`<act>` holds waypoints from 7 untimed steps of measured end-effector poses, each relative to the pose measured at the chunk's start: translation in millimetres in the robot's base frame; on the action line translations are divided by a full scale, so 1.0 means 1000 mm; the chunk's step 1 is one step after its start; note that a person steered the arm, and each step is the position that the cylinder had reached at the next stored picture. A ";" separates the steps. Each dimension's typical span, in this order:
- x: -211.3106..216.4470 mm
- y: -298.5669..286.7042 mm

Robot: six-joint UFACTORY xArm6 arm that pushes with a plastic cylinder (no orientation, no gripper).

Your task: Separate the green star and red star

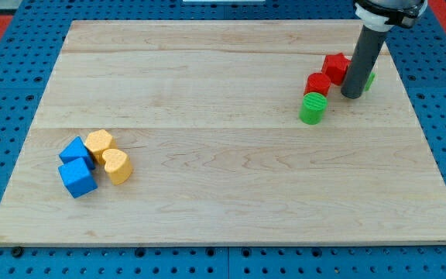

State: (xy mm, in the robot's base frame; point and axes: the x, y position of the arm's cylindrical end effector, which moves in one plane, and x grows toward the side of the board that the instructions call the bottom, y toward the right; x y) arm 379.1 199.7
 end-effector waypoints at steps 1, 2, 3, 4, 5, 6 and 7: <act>0.000 0.000; 0.008 -0.001; 0.026 0.002; 0.027 0.040; -0.001 0.067; -0.043 0.073; -0.090 0.072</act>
State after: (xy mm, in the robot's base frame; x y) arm 289.5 271.9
